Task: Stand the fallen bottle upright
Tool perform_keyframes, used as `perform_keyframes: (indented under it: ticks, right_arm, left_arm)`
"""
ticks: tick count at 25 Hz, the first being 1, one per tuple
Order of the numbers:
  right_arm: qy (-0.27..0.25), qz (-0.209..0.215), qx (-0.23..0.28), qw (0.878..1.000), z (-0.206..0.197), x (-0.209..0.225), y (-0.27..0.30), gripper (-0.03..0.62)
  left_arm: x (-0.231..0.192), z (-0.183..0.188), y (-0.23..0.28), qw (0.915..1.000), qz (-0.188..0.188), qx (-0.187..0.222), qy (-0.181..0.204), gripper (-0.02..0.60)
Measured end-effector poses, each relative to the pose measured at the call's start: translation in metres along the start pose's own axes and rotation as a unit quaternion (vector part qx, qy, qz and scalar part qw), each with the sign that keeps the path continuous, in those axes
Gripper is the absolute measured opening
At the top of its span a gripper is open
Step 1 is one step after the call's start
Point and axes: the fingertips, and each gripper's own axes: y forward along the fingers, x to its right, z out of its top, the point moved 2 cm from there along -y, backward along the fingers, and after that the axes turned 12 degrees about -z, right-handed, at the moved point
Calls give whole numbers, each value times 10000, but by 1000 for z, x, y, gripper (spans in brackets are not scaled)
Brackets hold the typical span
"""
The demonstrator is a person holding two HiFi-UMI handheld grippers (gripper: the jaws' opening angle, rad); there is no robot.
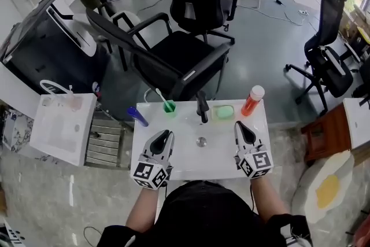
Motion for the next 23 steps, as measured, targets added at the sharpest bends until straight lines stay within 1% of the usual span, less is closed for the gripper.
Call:
perform_keyframes:
  ticks: [4, 7, 11, 23]
  right_arm:
    - [168, 168, -1, 9997, 2, -15, 3, 31]
    - [197, 281, -26, 9994, 1, -25, 7, 31]
    - [104, 399, -45, 9991, -2, -34, 9, 31]
    - [-139, 559, -39, 9983, 4, -46, 21, 31]
  left_arm:
    - [-4, 7, -9, 10000, 19, 69, 52, 57]
    - [-7, 9, -12, 9999, 20, 104, 58, 57]
    - [-7, 8, -14, 9999, -5, 115, 27, 57]
    - [-20, 9, -15, 9998, 23, 210, -48, 57]
